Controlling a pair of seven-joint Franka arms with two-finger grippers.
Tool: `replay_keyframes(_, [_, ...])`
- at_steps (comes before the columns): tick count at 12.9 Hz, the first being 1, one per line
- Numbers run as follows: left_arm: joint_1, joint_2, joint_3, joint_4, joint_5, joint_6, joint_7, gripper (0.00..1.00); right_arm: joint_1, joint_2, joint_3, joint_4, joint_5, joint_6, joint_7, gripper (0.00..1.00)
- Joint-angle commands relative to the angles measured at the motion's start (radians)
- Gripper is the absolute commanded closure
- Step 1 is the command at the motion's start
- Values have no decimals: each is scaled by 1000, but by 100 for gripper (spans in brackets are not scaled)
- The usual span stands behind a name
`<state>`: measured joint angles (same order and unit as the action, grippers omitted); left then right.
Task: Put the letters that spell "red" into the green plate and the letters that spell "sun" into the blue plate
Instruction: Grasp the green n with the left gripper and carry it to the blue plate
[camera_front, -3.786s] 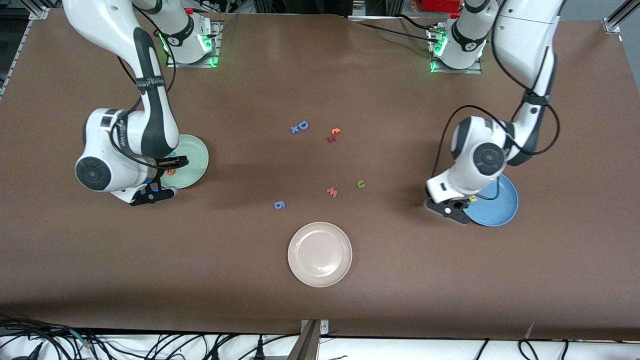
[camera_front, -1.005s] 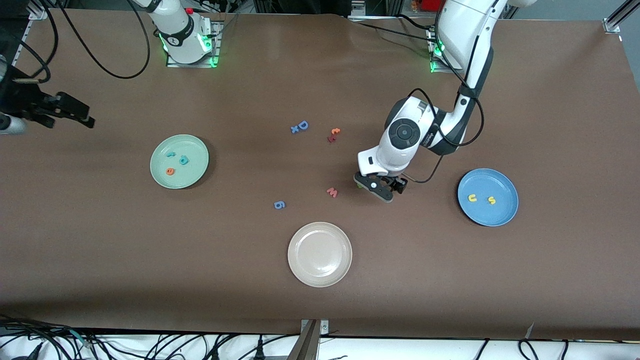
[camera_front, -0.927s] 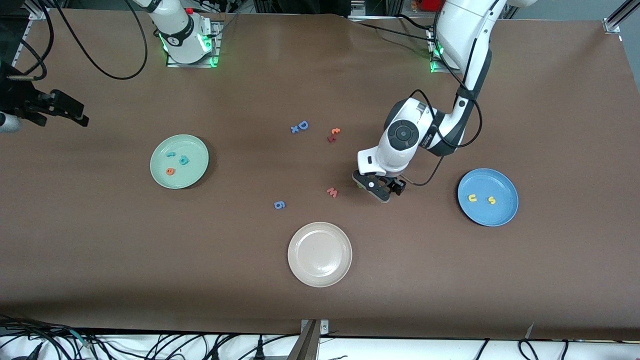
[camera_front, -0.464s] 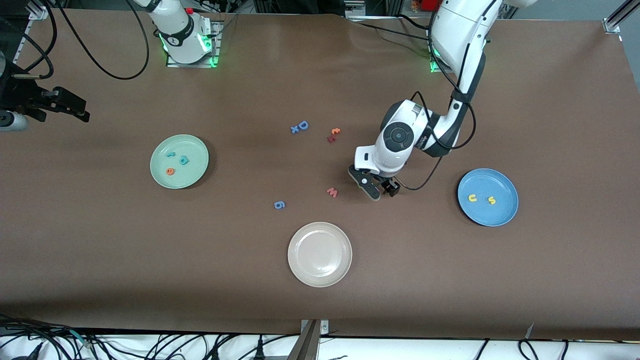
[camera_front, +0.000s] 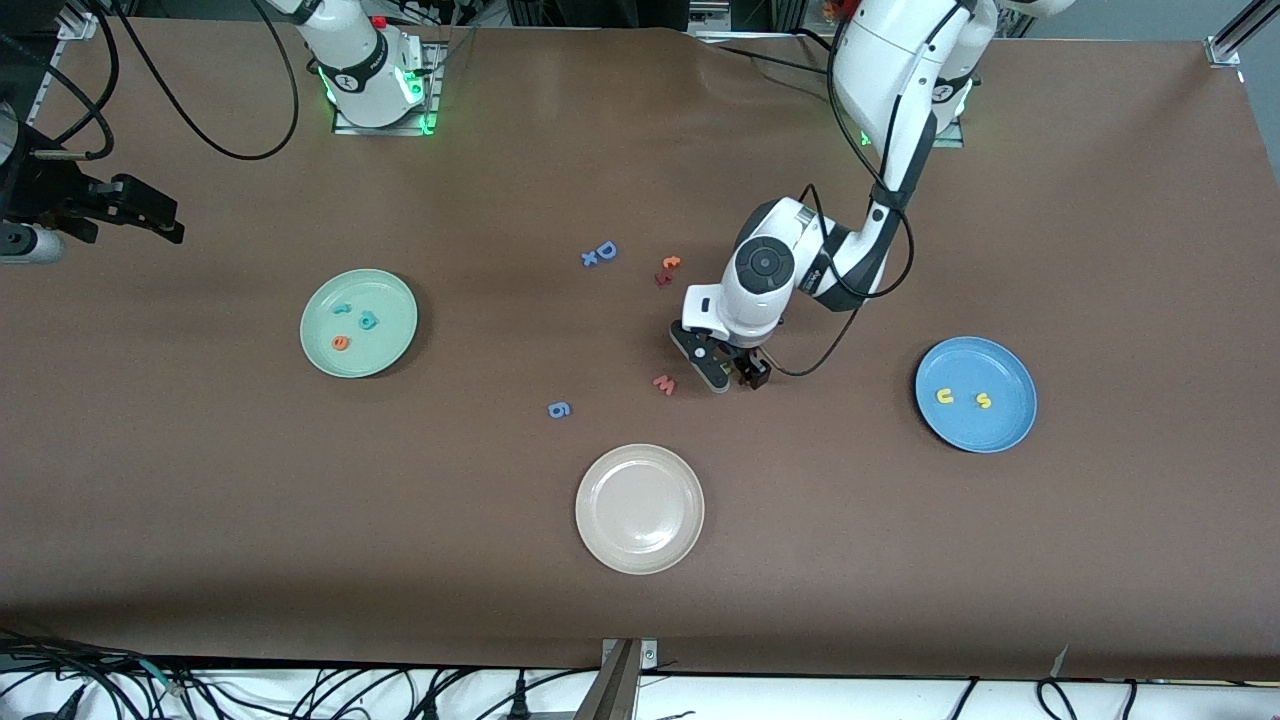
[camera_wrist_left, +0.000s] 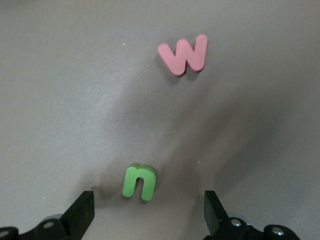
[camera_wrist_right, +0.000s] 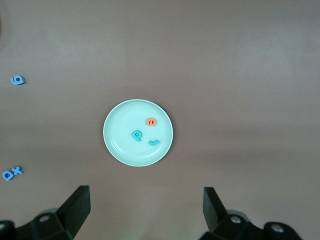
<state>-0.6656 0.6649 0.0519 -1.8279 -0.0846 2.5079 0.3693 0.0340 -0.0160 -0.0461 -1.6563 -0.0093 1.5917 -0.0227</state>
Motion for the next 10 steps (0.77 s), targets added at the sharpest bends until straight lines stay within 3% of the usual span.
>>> replay_keyframes(1, [-9,16,19,30,-29,-3,63,3,-16,13,15,10,-14,34,1,0])
replay_keyframes(6, [-20,44,31,30,-29,62,131,8,-16,11,17,9,-11,39,3,0])
replay_keyframes(9, [-20,45,31,30,-29,62,135,19,-16,10,15,7,-11,30,3,0])
replay_keyframes(10, [-20,44,32,30,-29,63,135,27,-16,10,15,9,-12,30,3,0])
